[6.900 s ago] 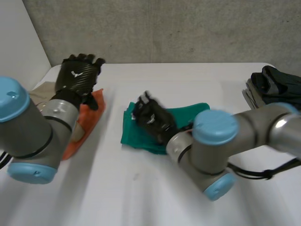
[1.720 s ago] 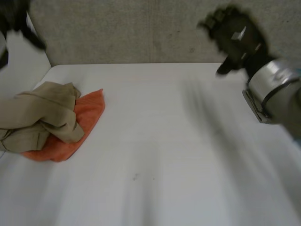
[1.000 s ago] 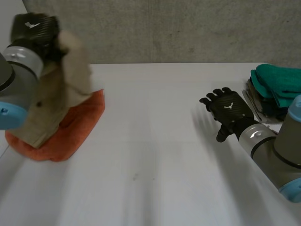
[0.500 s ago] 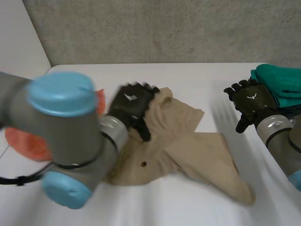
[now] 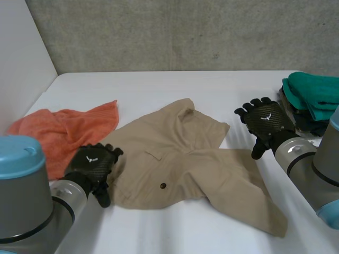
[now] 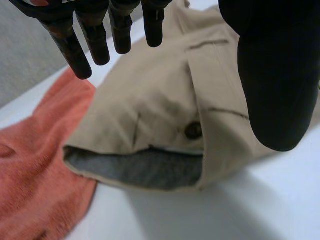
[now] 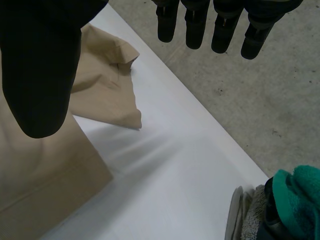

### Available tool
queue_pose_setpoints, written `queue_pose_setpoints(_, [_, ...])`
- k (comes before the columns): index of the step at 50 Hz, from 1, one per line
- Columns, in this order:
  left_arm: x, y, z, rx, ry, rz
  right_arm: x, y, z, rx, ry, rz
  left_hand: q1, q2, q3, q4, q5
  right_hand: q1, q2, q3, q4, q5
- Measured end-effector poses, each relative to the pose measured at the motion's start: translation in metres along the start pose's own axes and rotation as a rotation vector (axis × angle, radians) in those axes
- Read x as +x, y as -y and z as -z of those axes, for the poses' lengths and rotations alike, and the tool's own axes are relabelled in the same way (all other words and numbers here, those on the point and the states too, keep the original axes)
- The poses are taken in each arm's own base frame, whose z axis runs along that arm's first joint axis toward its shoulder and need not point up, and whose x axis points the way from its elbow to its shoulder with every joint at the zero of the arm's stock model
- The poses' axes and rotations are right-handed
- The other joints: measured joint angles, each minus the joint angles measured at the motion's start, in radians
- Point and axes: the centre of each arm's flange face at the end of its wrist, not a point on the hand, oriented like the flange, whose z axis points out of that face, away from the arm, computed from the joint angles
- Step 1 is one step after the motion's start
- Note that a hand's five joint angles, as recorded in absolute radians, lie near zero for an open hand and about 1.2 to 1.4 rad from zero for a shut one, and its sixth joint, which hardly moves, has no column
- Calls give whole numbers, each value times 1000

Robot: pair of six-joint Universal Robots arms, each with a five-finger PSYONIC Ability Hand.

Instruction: Fold the laundry.

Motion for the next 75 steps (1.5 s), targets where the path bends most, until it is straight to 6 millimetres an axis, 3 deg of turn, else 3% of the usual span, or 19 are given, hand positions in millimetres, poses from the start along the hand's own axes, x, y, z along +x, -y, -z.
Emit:
queue_pose_setpoints(4, [5, -11, -8, -40, -13, -9, 0, -2, 0, -5, 1, 0, 171, 143, 121, 136, 124, 0, 0, 0, 0, 0])
queue_pose_setpoints(9, [6, -14, -22, -40, -10, -9, 1, -3, 0, -8, -3, 1, 899, 821, 793, 809, 782, 0, 0, 0, 0, 0])
queue_pose_setpoints(12, [2, -1, -35, 32, 19, -3, 3, -2, -1, -6, -9, 1, 972, 971, 959, 977, 901, 0, 0, 0, 0, 0])
queue_pose_setpoints(19, [-27, 94, -44, 430, 151, 12, 9, 5, 1, 19, -32, 5, 972, 974, 963, 983, 901, 0, 0, 0, 0, 0])
queue_pose_setpoints(22, [-43, 157, -26, 674, 218, 29, 14, 13, 4, 45, -49, 7, 972, 974, 963, 983, 901, 0, 0, 0, 0, 0])
queue_pose_setpoints(23, [-43, 157, -26, 674, 218, 29, 14, 13, 4, 45, -49, 7, 972, 974, 963, 983, 901, 0, 0, 0, 0, 0])
queue_pose_setpoints(24, [-44, 189, -11, 799, 232, 43, 18, 19, 6, 63, -59, 8, 972, 975, 963, 983, 901, 0, 0, 0, 0, 0])
queue_pose_setpoints(28, [-33, 224, 10, 942, 206, 65, 23, 27, 9, 88, -76, 10, 972, 975, 963, 984, 901, 0, 0, 0, 0, 0])
queue_pose_setpoints(30, [-7, 235, 18, 994, 129, 79, 31, 32, 9, 104, -101, 10, 972, 975, 963, 984, 901, 0, 0, 0, 0, 0])
queue_pose_setpoints(33, [26, 231, 18, 985, 35, 77, 41, 32, 8, 106, -128, 9, 972, 975, 963, 984, 901, 0, 0, 0, 0, 0])
queue_pose_setpoints(36, [85, 199, 11, 891, -137, 42, 57, 31, 6, 102, -173, 6, 972, 977, 964, 984, 901, 0, 0, 0, 0, 0])
queue_pose_setpoints(42, [165, 108, 2, 619, -409, -47, 83, 28, 1, 96, -244, 5, 972, 984, 972, 984, 901, 0, 0, 0, 0, 0])
queue_pose_setpoints(45, [191, 65, 9, 494, -522, -68, 95, 26, -1, 92, -275, 5, 926, 930, 933, 944, 871, 0, 0, 0, 0, 0])
queue_pose_setpoints(50, [207, 37, 27, 411, -613, -62, 104, 22, -5, 83, -295, 4, 310, 351, 363, 365, 351, 0, 0, 0, 0, 0])
queue_pose_setpoints(56, [193, 53, 47, 448, -612, -25, 105, 18, -10, 64, -289, -2, 141, 124, 122, 118, 97, 0, 0, 0, 0, 0])
queue_pose_setpoints(62, [135, 102, 34, 558, -452, 48, 97, 25, -10, 10, -230, -73, 133, 106, 103, 107, 76, 0, 0, 0, 0, 0])
queue_pose_setpoints(66, [101, 121, 14, 595, -352, 77, 89, 28, -13, -42, -175, -178, 133, 106, 103, 107, 76, 0, 0, 0, 0, 0])
queue_pose_setpoints(67, [78, 133, -4, 613, -281, 94, 83, 28, -18, -101, -129, -285, 133, 104, 103, 101, 72, 0, 0, 0, 0, 0])
queue_pose_setpoints(75, [33, 144, -71, 589, -147, 118, 73, 8, -54, -231, -69, -496, 103, 85, 80, 83, 56, 0, 0, 0, 0, 0])
